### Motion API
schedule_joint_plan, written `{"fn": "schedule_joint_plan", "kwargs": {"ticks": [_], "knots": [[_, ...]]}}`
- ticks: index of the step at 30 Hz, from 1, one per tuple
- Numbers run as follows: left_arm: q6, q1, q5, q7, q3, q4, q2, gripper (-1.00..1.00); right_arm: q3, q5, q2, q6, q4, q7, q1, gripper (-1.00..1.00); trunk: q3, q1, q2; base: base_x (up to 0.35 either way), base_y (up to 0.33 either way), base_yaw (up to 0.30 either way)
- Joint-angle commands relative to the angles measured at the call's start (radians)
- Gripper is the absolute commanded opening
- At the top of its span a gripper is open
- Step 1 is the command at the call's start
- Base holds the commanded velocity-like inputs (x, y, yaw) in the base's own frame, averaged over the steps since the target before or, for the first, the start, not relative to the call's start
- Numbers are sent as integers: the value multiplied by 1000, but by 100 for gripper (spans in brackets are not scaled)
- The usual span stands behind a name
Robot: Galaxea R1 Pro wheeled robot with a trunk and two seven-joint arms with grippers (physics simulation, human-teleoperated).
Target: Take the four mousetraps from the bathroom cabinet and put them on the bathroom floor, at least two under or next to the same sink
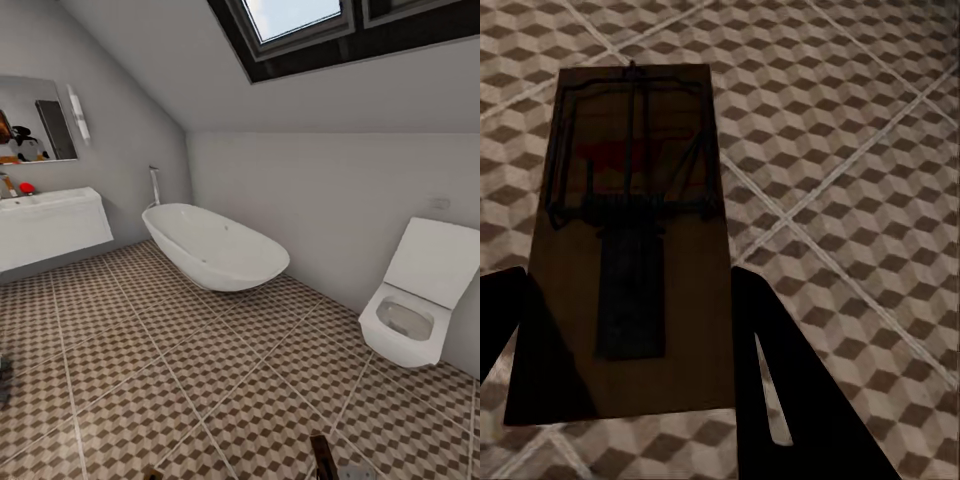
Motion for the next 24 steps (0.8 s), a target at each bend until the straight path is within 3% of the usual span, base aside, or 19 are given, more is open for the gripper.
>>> {"fn": "schedule_joint_plan", "kwargs": {"ticks": [1,9,24], "knots": [[-6,-2,2,4,-4,4,0,-100,9,-13,-1,-4,0,-8,0,-100,-1,1,0,335,-7,289],[-6,-2,2,4,-4,4,0,-100,9,-13,-1,-12,-1,-8,0,-100,-1,1,0,337,-1,274],[-5,-2,2,4,-4,4,0,-100,9,-12,-1,-34,1,-8,0,-100,-1,1,0,337,0,17]]}}
